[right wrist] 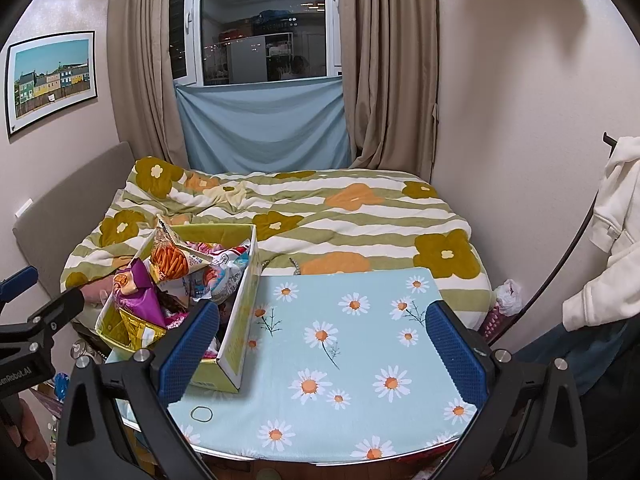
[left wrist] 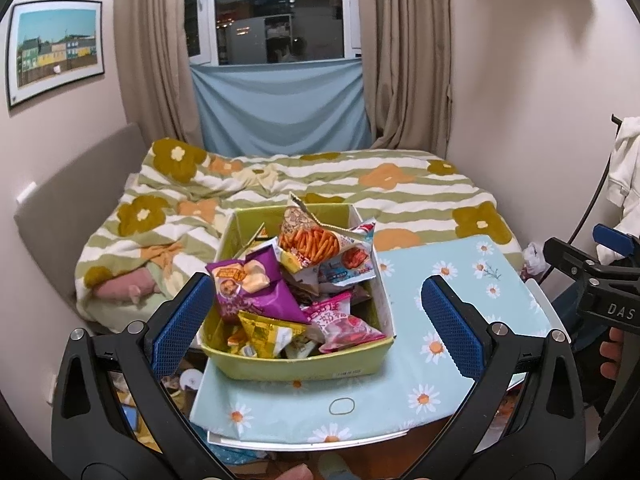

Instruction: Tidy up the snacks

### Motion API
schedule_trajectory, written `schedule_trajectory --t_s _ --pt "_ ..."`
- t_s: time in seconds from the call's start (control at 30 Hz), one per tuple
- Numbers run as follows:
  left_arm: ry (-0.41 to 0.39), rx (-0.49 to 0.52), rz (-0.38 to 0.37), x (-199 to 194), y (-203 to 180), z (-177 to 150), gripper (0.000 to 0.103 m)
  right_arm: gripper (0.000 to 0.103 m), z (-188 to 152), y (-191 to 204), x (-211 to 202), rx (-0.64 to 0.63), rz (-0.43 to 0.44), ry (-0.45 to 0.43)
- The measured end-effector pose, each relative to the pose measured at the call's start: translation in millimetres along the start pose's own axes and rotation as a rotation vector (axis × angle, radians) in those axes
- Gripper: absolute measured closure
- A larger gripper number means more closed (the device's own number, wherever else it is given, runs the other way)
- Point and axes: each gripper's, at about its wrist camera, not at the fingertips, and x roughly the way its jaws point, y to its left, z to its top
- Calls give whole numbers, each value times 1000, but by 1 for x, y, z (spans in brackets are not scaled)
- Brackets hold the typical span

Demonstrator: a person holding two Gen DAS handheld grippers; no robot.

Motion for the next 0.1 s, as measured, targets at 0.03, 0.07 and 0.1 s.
schedule_trajectory --t_s 0.03,0.07,0.1 --pt "-1 0 -1 1 -1 0 0 0 0 1 1 0 0 1" --pt "-2 -1 1 2 1 0 0 0 0 0 0 1 1 1" --pt "1 0 5 3 1 -1 0 0 0 0 0 2 2 1"
